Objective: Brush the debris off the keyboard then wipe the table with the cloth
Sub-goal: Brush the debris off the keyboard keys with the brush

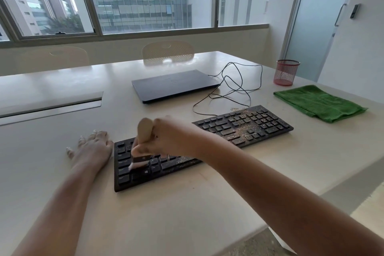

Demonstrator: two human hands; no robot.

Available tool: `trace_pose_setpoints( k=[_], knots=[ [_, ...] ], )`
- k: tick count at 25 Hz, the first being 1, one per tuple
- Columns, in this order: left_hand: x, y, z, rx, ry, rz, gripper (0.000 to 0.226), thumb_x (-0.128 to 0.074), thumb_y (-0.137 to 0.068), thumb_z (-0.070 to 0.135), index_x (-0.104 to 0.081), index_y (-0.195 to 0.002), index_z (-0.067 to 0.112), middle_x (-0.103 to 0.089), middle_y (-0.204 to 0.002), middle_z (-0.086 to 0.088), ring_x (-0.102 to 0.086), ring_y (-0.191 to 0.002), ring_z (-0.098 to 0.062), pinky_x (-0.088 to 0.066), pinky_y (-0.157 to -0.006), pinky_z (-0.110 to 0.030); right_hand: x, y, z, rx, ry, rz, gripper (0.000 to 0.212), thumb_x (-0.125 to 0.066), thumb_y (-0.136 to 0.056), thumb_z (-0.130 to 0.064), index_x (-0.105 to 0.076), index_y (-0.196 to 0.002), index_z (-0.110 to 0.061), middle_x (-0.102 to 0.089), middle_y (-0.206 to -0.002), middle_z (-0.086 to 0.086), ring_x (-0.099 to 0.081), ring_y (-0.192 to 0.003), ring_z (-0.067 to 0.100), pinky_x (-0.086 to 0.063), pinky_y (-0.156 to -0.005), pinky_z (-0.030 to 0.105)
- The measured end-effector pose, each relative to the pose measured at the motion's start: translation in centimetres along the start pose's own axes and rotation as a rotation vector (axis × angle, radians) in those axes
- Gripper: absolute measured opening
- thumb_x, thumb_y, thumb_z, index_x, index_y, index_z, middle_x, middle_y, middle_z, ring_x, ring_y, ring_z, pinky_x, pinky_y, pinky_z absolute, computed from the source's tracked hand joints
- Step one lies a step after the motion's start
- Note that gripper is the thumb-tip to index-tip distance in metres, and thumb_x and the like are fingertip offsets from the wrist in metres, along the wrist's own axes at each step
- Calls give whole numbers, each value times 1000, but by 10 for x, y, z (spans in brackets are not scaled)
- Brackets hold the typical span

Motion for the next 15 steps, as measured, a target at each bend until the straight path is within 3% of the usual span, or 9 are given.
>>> trace_pose_setpoints(
  k=[4,6,9,12,15],
  knots=[
    [0,0,1,8,0,2,45,-25,-100,35,-33,-142,22,-23,-155,-3,-17,-143,-29,-10,-113,-57,40,17,28,-228,251,72,30,-58,-89,-42,-61,-85,-12,-55,-67,-5,-48,-56,8,-40,-52,23],
    [0,-1,1,5,-4,-3,45,-26,-100,35,-33,-142,22,-22,-156,-3,-17,-143,-29,-10,-113,-57,43,13,30,-277,145,163,31,-50,-94,-38,-59,-83,-10,-59,-70,-1,-50,-54,10,-46,-53,26],
    [1,0,1,3,2,-3,44,-27,-100,35,-33,-142,22,-21,-156,-2,-15,-144,-29,-10,-113,-56,12,-5,11,-264,-250,206,36,-40,-98,-31,-57,-113,-2,-67,-91,11,-57,-61,14,-57,-65,32],
    [2,1,2,-4,11,-4,44,-27,-100,35,-33,-142,23,-20,-156,-1,-15,-144,-29,-9,-113,-56,-5,-3,8,-232,-160,207,38,-34,-101,-33,-57,-103,-3,-62,-73,4,-54,-54,14,-48,-51,28],
    [2,2,2,-1,6,0,44,-26,-100,35,-33,-142,22,-21,-156,-2,-15,-144,-29,-10,-113,-56,1,9,12,-282,-88,160,38,-34,-101,-34,-59,-93,-6,-57,-65,2,-58,-57,17,-44,-47,23]
  ],
)
Point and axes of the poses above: each hand's wrist, its own y-axis away from the middle knuckle, its own x-axis out of the back of the hand, z = x × y, the point moved 1 cm from there along -y, towards the middle knuckle
